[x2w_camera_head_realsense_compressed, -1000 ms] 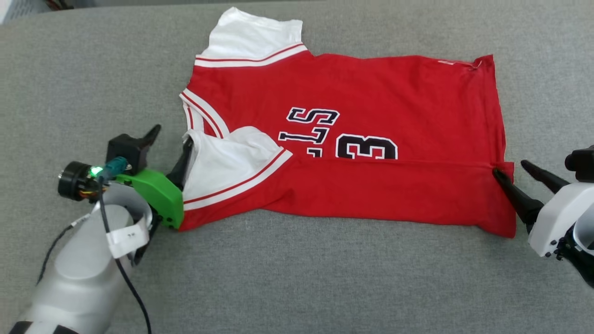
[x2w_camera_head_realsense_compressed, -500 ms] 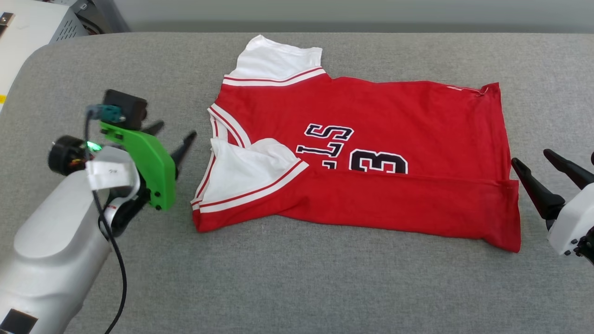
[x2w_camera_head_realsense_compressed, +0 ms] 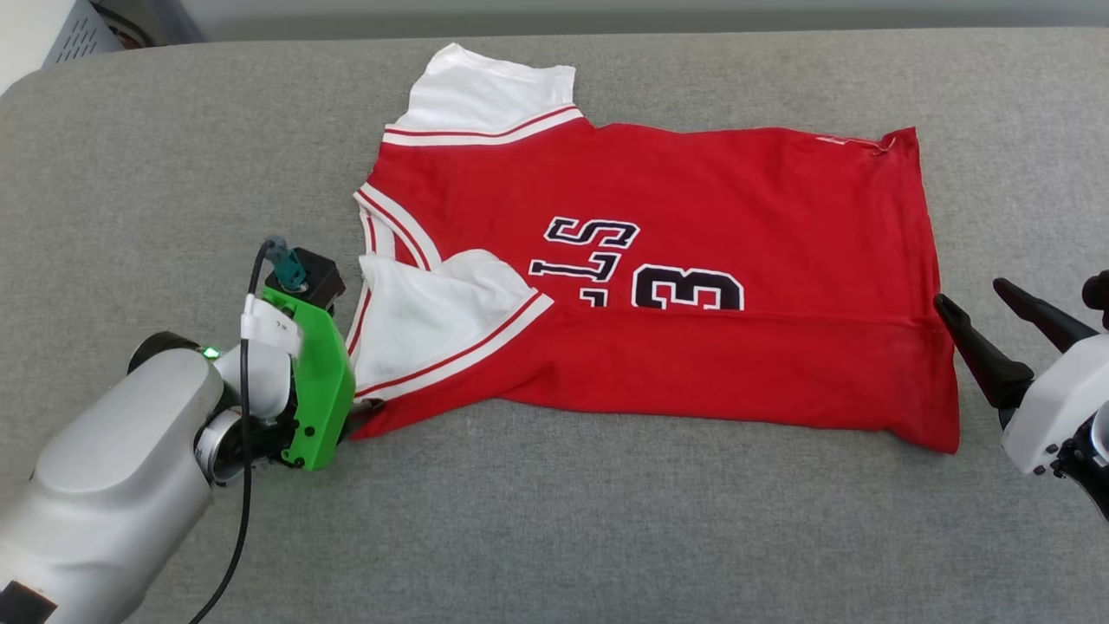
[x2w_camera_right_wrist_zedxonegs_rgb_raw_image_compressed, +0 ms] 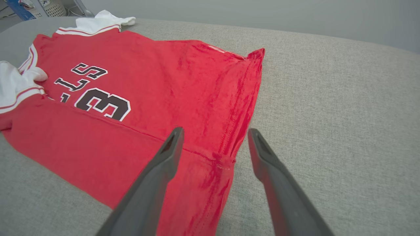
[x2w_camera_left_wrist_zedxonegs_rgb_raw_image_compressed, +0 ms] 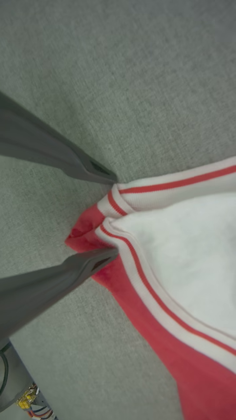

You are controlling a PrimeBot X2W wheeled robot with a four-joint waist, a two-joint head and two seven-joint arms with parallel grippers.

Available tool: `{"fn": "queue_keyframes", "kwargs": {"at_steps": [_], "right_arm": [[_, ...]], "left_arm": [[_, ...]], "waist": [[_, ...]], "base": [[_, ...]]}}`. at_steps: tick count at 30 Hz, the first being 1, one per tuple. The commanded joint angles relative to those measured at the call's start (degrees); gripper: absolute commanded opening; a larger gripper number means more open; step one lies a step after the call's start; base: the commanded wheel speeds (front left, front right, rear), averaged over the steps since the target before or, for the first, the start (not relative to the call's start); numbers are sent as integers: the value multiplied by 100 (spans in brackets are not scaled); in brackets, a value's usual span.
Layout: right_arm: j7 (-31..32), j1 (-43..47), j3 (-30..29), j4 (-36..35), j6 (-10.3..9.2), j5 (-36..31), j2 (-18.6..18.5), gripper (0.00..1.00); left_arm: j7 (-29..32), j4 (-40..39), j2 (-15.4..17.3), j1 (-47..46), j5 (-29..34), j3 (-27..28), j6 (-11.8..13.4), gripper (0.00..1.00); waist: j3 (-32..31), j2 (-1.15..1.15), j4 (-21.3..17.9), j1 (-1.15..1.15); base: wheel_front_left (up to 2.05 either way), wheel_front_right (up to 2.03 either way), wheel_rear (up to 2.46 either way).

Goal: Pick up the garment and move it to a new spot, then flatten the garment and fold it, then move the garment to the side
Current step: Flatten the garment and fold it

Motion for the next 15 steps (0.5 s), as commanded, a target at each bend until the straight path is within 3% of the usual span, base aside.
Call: {"fn": "queue_keyframes", "kwargs": {"at_steps": [1,5,7,8,11,15], "right_arm": [[2,-83,15,13,-3,-13,32,100],[9,-168,102,55,-3,-18,41,100],[11,-203,139,37,-3,-67,-42,100],[21,-220,146,9,-3,-82,-90,100],[153,-287,127,-136,-3,-40,-239,100],[811,-341,234,-357,-3,64,-569,100]], "left_arm": [[-28,128,-63,-33,-18,-65,-15,100],[-42,474,-99,48,36,-343,-15,100],[-121,507,-116,50,27,-460,-15,22],[-201,508,-126,42,-7,-491,-15,0],[-423,451,-85,-41,-29,-565,-15,0],[-744,282,33,-175,-54,-622,-15,0]], "waist": [[94,0,-92,0],[144,0,-168,0],[142,0,-169,0],[127,0,-161,0],[45,0,-137,0],[-78,0,-98,0]], "base": [[0,0,0],[0,0,0],[0,0,0],[0,0,0],[0,0,0],[0,0,0]]}}
